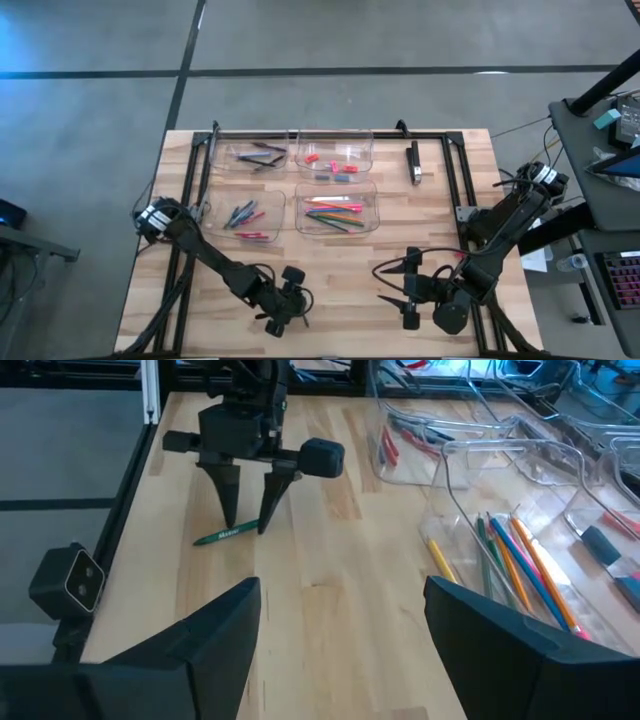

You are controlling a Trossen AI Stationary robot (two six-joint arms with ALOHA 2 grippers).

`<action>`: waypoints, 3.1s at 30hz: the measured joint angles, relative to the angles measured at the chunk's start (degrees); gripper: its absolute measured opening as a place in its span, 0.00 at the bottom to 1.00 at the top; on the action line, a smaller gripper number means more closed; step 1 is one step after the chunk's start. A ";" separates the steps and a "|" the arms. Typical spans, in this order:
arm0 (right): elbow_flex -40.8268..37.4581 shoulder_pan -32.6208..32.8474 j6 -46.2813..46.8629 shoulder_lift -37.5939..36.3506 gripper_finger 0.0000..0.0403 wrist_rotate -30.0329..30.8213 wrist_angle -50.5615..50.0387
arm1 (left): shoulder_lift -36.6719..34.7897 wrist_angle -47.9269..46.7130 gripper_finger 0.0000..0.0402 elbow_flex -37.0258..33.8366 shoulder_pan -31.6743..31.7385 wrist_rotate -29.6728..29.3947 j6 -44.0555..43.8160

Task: Sort crayons/erasers/pens/pencils in bins
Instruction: Put the green crayon into the bottom left transparent bin, then return to Home Position

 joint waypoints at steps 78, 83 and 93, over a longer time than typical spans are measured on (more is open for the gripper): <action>-0.70 -8.41 -14.54 -3.40 0.66 -7.92 0.88 | -54.69 -17.63 0.44 -9.72 19.69 -17.04 1.27; -3.33 -12.42 -18.47 -8.55 0.66 -8.14 0.86 | -54.58 -5.47 0.38 -10.09 22.75 -12.29 10.07; -14.90 -19.57 -32.06 -30.44 0.66 -20.97 11.81 | -63.81 0.35 0.15 -10.28 26.97 -9.89 18.12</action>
